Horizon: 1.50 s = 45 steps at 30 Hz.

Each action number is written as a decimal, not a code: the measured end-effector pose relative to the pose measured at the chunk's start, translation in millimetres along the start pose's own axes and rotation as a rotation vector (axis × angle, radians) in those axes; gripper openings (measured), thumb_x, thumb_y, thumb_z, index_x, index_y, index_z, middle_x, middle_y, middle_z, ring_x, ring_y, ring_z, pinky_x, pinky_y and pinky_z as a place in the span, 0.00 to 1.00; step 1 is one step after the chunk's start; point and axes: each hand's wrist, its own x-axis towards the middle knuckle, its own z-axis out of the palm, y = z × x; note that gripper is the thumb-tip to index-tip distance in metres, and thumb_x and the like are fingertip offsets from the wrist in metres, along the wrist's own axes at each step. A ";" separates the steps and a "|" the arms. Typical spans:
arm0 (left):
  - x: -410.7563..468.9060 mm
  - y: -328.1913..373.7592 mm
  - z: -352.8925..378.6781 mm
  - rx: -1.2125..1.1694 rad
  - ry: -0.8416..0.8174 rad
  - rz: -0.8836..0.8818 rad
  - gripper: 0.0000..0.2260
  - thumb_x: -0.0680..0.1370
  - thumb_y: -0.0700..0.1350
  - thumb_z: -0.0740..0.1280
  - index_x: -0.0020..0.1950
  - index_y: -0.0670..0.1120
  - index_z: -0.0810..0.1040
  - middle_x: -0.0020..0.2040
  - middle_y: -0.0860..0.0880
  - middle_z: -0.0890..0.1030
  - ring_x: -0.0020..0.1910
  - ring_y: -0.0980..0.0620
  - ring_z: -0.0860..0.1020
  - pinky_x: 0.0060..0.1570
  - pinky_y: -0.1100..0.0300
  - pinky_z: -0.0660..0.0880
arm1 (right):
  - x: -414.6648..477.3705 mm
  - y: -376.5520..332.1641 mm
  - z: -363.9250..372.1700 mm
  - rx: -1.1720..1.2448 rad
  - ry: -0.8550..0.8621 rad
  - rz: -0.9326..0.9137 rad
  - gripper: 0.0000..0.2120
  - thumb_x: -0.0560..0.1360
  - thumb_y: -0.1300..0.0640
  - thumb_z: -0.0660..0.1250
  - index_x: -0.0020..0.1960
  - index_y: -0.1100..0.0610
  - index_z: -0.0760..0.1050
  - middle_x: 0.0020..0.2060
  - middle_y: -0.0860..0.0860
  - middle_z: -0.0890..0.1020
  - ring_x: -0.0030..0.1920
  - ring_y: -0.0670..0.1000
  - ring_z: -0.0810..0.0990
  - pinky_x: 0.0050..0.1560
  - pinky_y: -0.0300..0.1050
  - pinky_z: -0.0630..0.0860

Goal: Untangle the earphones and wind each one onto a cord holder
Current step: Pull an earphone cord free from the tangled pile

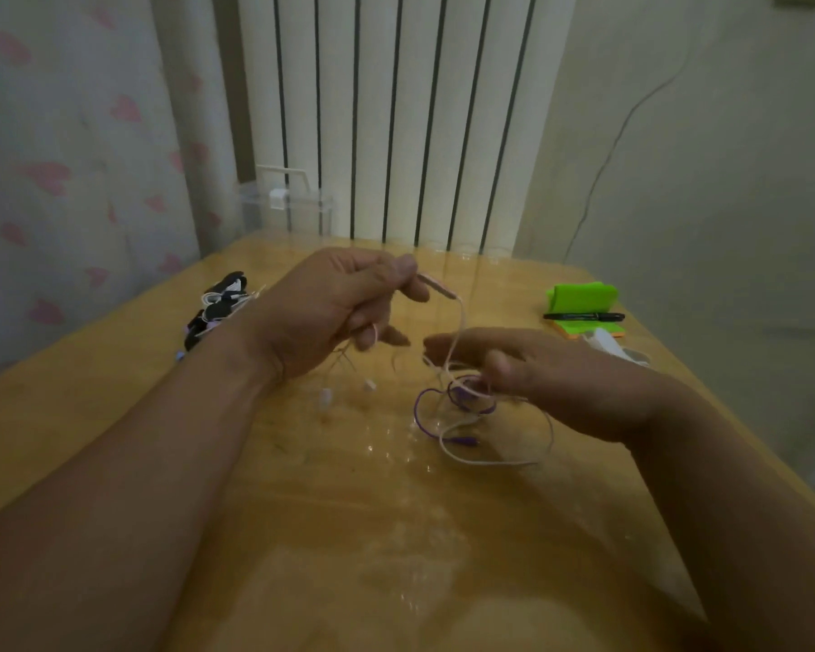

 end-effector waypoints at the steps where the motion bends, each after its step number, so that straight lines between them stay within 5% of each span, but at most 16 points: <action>1: -1.0 2.8 2.4 0.033 -0.027 -0.002 0.14 0.81 0.52 0.65 0.50 0.44 0.86 0.25 0.49 0.65 0.26 0.50 0.67 0.43 0.51 0.81 | 0.3 0.1 -0.8 0.011 0.024 -0.037 0.37 0.70 0.21 0.62 0.74 0.38 0.72 0.70 0.35 0.77 0.71 0.39 0.74 0.72 0.51 0.69; 5: -3.4 5.9 13.1 0.212 -0.134 -0.004 0.14 0.83 0.51 0.66 0.55 0.43 0.86 0.25 0.46 0.66 0.25 0.49 0.64 0.36 0.52 0.79 | 9.8 -11.6 15.2 -0.006 0.306 -0.084 0.26 0.76 0.26 0.59 0.70 0.34 0.74 0.68 0.37 0.78 0.65 0.36 0.75 0.66 0.49 0.74; 9: -1.9 1.8 18.0 0.339 -0.105 -0.027 0.16 0.82 0.53 0.68 0.46 0.41 0.84 0.26 0.43 0.70 0.26 0.46 0.69 0.37 0.55 0.79 | 14.6 -16.4 27.4 -0.126 0.459 -0.130 0.20 0.79 0.35 0.60 0.51 0.50 0.81 0.39 0.46 0.85 0.41 0.43 0.83 0.46 0.47 0.81; 14: -2.0 -0.5 9.9 0.423 -0.029 -0.039 0.20 0.77 0.60 0.68 0.35 0.45 0.80 0.45 0.42 0.83 0.50 0.53 0.81 0.55 0.58 0.69 | 15.1 -4.6 13.7 0.185 0.655 -0.094 0.20 0.85 0.50 0.63 0.37 0.56 0.78 0.27 0.52 0.71 0.28 0.51 0.70 0.31 0.49 0.70; 18: 1.5 -7.4 -0.4 0.316 -0.028 -0.051 0.22 0.80 0.57 0.68 0.45 0.37 0.84 0.47 0.49 0.86 0.59 0.58 0.81 0.67 0.52 0.69 | 16.4 -2.1 5.5 0.563 0.650 -0.082 0.22 0.85 0.54 0.61 0.31 0.51 0.70 0.29 0.52 0.59 0.28 0.50 0.55 0.29 0.45 0.52; 20: 2.7 -11.0 -5.7 0.015 -0.099 -0.049 0.17 0.82 0.52 0.66 0.43 0.41 0.83 0.39 0.44 0.82 0.48 0.48 0.83 0.66 0.48 0.76 | 19.2 0.7 3.1 0.643 0.649 -0.055 0.23 0.84 0.56 0.61 0.29 0.50 0.70 0.29 0.52 0.58 0.28 0.49 0.54 0.27 0.43 0.51; 22: 0.6 -8.3 -12.6 -0.317 -0.143 -0.089 0.15 0.84 0.49 0.62 0.39 0.47 0.76 0.30 0.50 0.72 0.30 0.52 0.74 0.51 0.51 0.82 | 19.5 7.3 -0.9 0.612 0.679 0.007 0.24 0.81 0.58 0.61 0.26 0.51 0.69 0.27 0.50 0.59 0.27 0.49 0.54 0.25 0.39 0.53; 24: -1.9 -4.2 -20.6 -0.498 -0.111 -0.092 0.15 0.86 0.49 0.59 0.41 0.48 0.76 0.26 0.54 0.65 0.23 0.58 0.64 0.33 0.62 0.76 | 14.3 15.2 -7.0 0.423 0.699 0.093 0.24 0.78 0.61 0.62 0.23 0.52 0.70 0.24 0.50 0.62 0.27 0.50 0.57 0.27 0.39 0.56; 27: -1.9 -2.6 -24.4 -0.464 -0.082 -0.070 0.12 0.85 0.48 0.60 0.47 0.46 0.79 0.25 0.55 0.63 0.22 0.59 0.58 0.22 0.66 0.63 | 7.6 17.9 -9.2 -0.068 0.503 0.206 0.16 0.78 0.58 0.67 0.32 0.55 0.80 0.26 0.50 0.76 0.30 0.52 0.72 0.33 0.44 0.70; 29: 0.0 -4.8 -18.6 -0.280 -0.105 -0.076 0.11 0.84 0.47 0.62 0.48 0.45 0.81 0.25 0.53 0.63 0.23 0.57 0.58 0.22 0.63 0.56 | 7.9 10.8 -2.0 -0.251 0.451 0.197 0.09 0.80 0.55 0.67 0.48 0.50 0.86 0.42 0.44 0.86 0.44 0.45 0.82 0.50 0.48 0.80; 31: 1.7 -6.2 -10.2 -0.089 -0.136 -0.102 0.10 0.82 0.48 0.65 0.49 0.44 0.83 0.27 0.51 0.63 0.24 0.55 0.58 0.25 0.61 0.54 | 9.8 -0.6 7.5 -0.190 0.531 0.063 0.14 0.84 0.54 0.61 0.63 0.47 0.82 0.54 0.42 0.85 0.57 0.41 0.81 0.64 0.49 0.78; 34: 0.7 -5.4 4.6 0.168 -0.194 -0.116 0.11 0.81 0.50 0.67 0.49 0.45 0.85 0.29 0.48 0.65 0.27 0.52 0.59 0.27 0.59 0.57 | 11.3 -19.0 25.0 0.142 0.460 -0.059 0.18 0.85 0.47 0.59 0.72 0.47 0.75 0.58 0.45 0.84 0.58 0.42 0.83 0.62 0.45 0.78; 36: -0.8 -3.9 13.6 0.257 -0.222 -0.095 0.10 0.83 0.49 0.67 0.48 0.45 0.84 0.32 0.46 0.69 0.28 0.51 0.61 0.28 0.57 0.57 | 14.6 -23.7 37.0 0.238 0.340 -0.013 0.16 0.86 0.44 0.59 0.70 0.50 0.74 0.50 0.47 0.86 0.46 0.47 0.86 0.47 0.44 0.80; 38: -0.8 -3.0 16.8 0.307 -0.191 -0.101 0.10 0.83 0.47 0.67 0.46 0.45 0.82 0.31 0.47 0.68 0.28 0.51 0.61 0.28 0.57 0.58 | 16.5 -20.9 39.1 0.172 0.309 0.031 0.16 0.84 0.42 0.61 0.59 0.52 0.77 0.37 0.46 0.82 0.33 0.46 0.78 0.33 0.42 0.74; 41: -0.7 -4.1 13.6 0.311 -0.133 -0.130 0.11 0.83 0.48 0.68 0.47 0.42 0.81 0.30 0.46 0.65 0.27 0.51 0.60 0.27 0.60 0.59 | 16.1 -11.6 22.1 0.031 0.413 0.053 0.14 0.82 0.43 0.66 0.48 0.52 0.82 0.25 0.40 0.75 0.25 0.39 0.71 0.34 0.42 0.69; 45: 0.2 -9.3 10.0 0.273 -0.116 -0.183 0.10 0.85 0.46 0.64 0.52 0.41 0.80 0.30 0.48 0.71 0.27 0.52 0.63 0.27 0.59 0.62 | 14.0 4.2 0.9 0.190 0.682 -0.006 0.12 0.80 0.48 0.70 0.44 0.55 0.83 0.24 0.45 0.70 0.25 0.45 0.64 0.34 0.45 0.62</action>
